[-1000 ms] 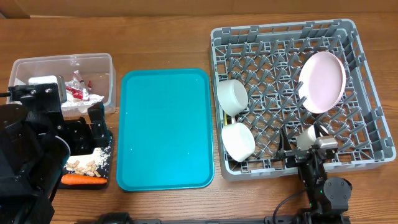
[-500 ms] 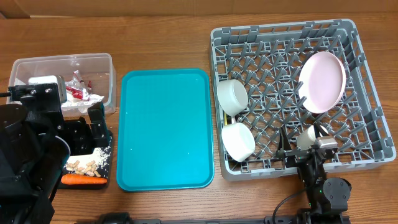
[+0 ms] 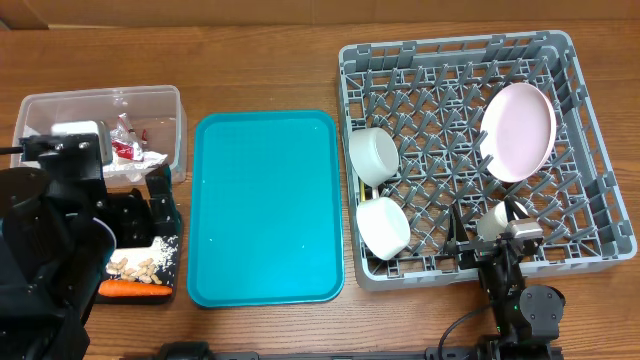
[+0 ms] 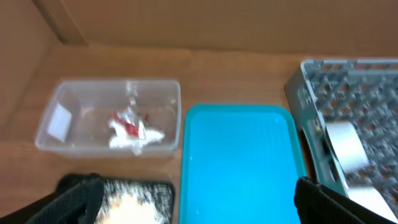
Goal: Sort waste into correct bins and load items into the dishwasher rack
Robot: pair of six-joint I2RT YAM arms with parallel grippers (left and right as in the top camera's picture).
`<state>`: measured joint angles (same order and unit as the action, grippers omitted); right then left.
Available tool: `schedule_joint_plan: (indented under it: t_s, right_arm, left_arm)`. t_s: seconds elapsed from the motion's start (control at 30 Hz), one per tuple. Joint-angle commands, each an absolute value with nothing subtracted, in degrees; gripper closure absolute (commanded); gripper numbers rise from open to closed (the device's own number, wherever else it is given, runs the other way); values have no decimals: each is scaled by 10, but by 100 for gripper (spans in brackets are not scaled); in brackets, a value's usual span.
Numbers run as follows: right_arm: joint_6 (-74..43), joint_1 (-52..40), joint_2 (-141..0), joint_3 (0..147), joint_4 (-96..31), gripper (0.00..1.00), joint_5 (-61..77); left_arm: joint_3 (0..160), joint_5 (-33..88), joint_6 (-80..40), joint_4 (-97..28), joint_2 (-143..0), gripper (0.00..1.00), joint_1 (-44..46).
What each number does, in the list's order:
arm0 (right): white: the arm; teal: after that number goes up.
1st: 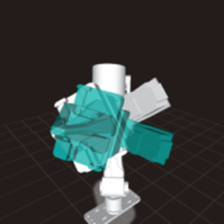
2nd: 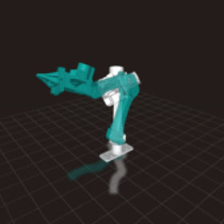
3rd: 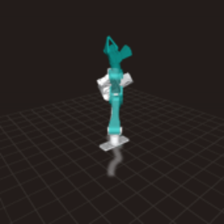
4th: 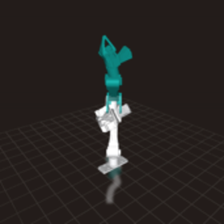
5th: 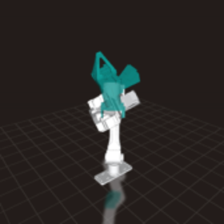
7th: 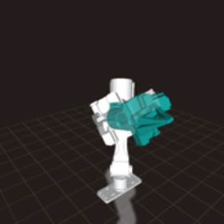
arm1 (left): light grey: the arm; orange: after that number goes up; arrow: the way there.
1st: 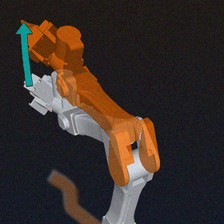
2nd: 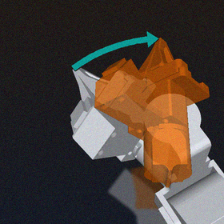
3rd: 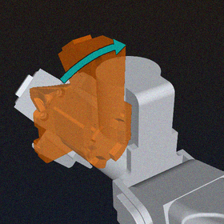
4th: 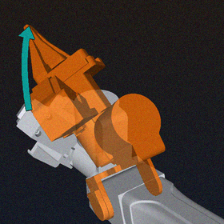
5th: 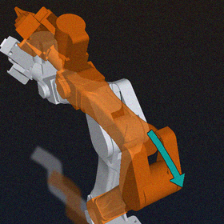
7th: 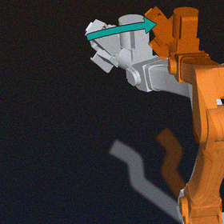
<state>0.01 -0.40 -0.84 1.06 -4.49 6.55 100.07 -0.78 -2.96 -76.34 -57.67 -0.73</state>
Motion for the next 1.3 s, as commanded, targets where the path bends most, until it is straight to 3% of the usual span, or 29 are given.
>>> schedule_joint_plan:
  t_s: [0.0, 0.2, 0.3, 0.73, 1.0, 1.27]
  right_arm:
    - [-3, -2, -2, 4, -41, 0, 58]
    - [-3, -2, -2, 4, -41, 0, 58]
    - [-3, -2, -2, 4, -41, 0, 58]
    - [-3, -2, -2, 4, -41, 0, 58]
    - [-3, -2, -2, 4, -41, 0, 58]
    - [-3, -2, -2, 4, -41, 0, 58]
  left_arm:
    - [940, -56, -6, -690, -537, 0, 11]
    - [682, -5, 35, -430, -397, 0, 21]
    - [573, 0, 34, -364, -327, 0, 24]
    - [188, 16, 32, -238, 1, 0, 27]
    - [39, 15, 32, -73, -2, 0, 45]
    - [3, 15, 32, -39, -2, 0, 45]
